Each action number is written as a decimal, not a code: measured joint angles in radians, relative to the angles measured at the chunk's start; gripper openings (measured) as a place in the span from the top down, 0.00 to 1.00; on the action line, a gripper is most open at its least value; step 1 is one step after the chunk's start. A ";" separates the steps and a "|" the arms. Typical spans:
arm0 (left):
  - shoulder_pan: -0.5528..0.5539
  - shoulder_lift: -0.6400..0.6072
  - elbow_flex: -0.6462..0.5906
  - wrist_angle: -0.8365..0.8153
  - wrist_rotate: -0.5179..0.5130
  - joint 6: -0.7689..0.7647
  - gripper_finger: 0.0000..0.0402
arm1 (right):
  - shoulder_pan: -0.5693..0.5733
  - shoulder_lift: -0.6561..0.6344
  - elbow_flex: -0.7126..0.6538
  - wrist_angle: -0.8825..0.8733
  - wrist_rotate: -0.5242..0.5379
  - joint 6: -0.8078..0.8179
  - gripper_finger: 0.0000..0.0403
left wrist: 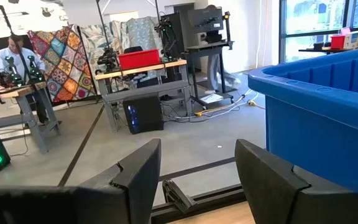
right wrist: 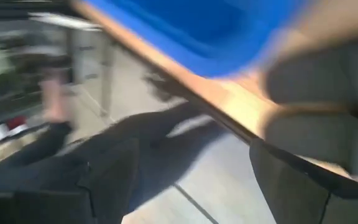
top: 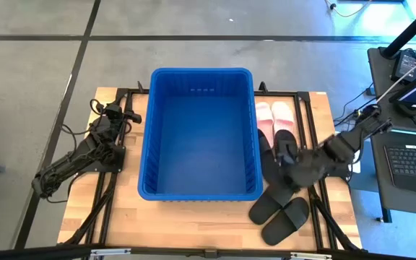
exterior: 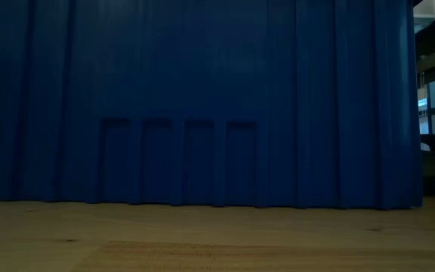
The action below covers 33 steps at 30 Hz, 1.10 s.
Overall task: Pick and place slides into bin
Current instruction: Put the black slipper into the blue bin
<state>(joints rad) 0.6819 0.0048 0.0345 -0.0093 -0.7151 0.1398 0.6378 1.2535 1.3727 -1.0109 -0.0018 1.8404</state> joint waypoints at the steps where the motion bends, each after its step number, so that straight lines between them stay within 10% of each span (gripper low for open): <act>1: 0.000 0.000 0.000 0.000 0.000 0.000 0.50 | 0.021 0.018 0.000 -0.032 -0.001 0.040 0.24; 15: 0.000 0.000 0.000 0.000 0.000 0.000 0.50 | 0.187 0.411 0.000 -0.244 -0.333 0.201 0.24; 33: 0.000 0.000 0.000 0.000 0.000 -0.001 0.50 | 0.199 0.689 0.000 -0.378 -0.340 0.142 0.24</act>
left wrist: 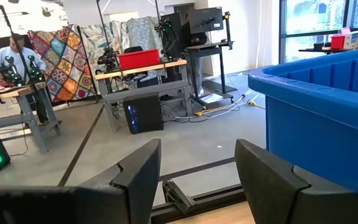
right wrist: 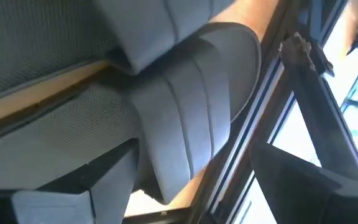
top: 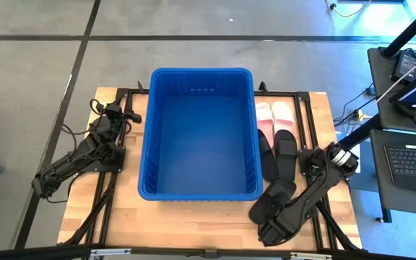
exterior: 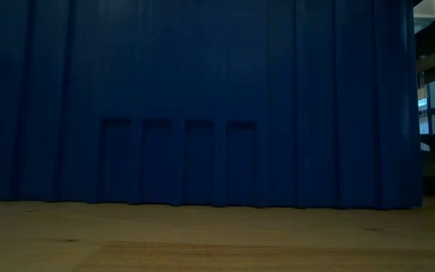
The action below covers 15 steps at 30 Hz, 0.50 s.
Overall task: Pick and place slides into bin
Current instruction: Put the black slipper into the blue bin
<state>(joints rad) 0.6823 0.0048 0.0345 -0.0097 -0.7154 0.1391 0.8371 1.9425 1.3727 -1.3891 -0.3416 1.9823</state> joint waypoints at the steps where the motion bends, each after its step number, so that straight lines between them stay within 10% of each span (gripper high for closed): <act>1: 0.000 0.000 0.000 0.000 0.000 0.000 0.50 | 0.000 0.006 0.000 0.010 0.000 -0.011 0.24; 15: 0.000 0.000 0.000 0.000 0.000 0.000 0.50 | 0.001 0.061 0.000 0.031 0.015 -0.106 0.24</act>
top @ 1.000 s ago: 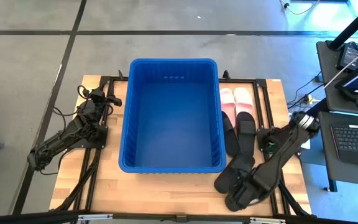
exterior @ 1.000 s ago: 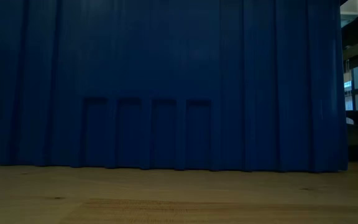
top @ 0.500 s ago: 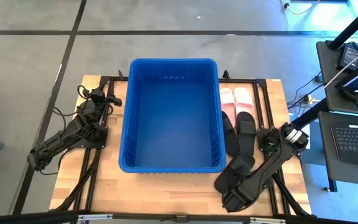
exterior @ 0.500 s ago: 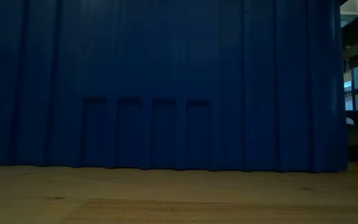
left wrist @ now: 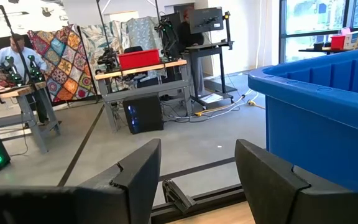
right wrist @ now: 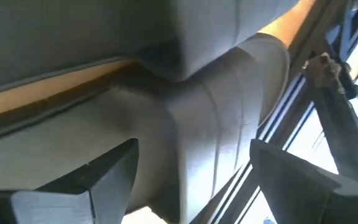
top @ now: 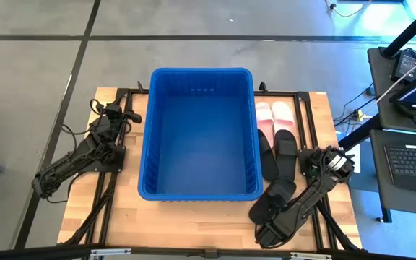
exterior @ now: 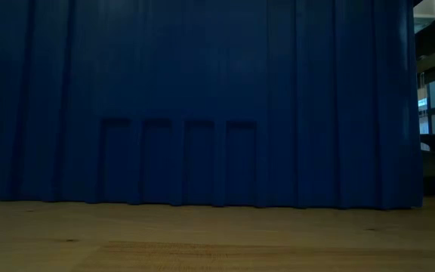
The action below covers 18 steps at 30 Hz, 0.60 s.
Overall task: Pick and place slides into bin
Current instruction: Put the black slipper into the blue bin
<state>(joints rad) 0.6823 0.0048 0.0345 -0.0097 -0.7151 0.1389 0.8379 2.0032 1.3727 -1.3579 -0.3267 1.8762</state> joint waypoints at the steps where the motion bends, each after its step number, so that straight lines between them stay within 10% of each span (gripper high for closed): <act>1: 0.000 0.000 0.000 0.000 0.000 0.000 0.50 | 0.000 0.000 -0.003 -0.003 -0.002 0.000 0.24; 9: 0.000 0.000 0.000 0.000 0.000 -0.001 0.50 | 0.000 0.000 -0.029 -0.042 -0.060 0.003 0.30; 18: 0.000 0.000 0.000 0.000 0.000 -0.007 0.50 | -0.001 0.000 -0.038 -0.014 -0.061 0.002 0.65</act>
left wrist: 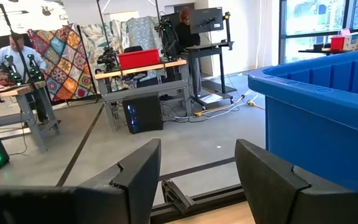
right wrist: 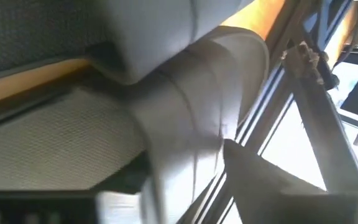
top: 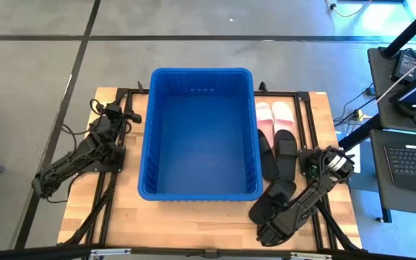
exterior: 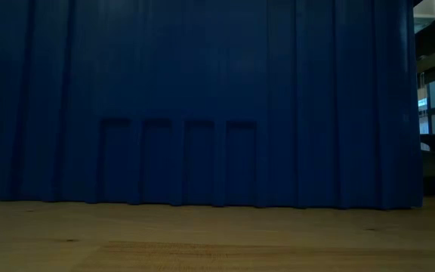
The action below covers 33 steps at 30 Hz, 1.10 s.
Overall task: Pick and place slides into bin
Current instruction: Put the black slipper into the blue bin
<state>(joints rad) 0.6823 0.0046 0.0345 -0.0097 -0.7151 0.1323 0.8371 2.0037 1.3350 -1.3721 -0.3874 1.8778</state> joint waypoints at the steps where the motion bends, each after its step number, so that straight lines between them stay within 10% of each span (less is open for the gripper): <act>1: 0.000 0.000 0.000 0.000 0.000 0.000 0.50 | 0.000 0.000 0.000 0.004 -0.001 0.000 0.70; 7: 0.000 0.000 0.000 0.000 0.000 -0.001 0.50 | 0.000 0.000 0.000 0.030 -0.007 -0.008 0.96; 25: 0.000 0.000 0.000 0.000 0.000 -0.002 0.50 | 0.000 -0.052 0.354 -0.032 -0.062 -0.073 0.97; 33: 0.000 0.000 0.000 0.000 0.000 -0.002 0.50 | -0.006 -0.065 0.682 -0.198 0.264 -0.007 0.97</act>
<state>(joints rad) 0.6823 0.0044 0.0345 -0.0097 -0.7149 0.1307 0.8309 1.9388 2.0168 -1.5698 -0.1232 1.8703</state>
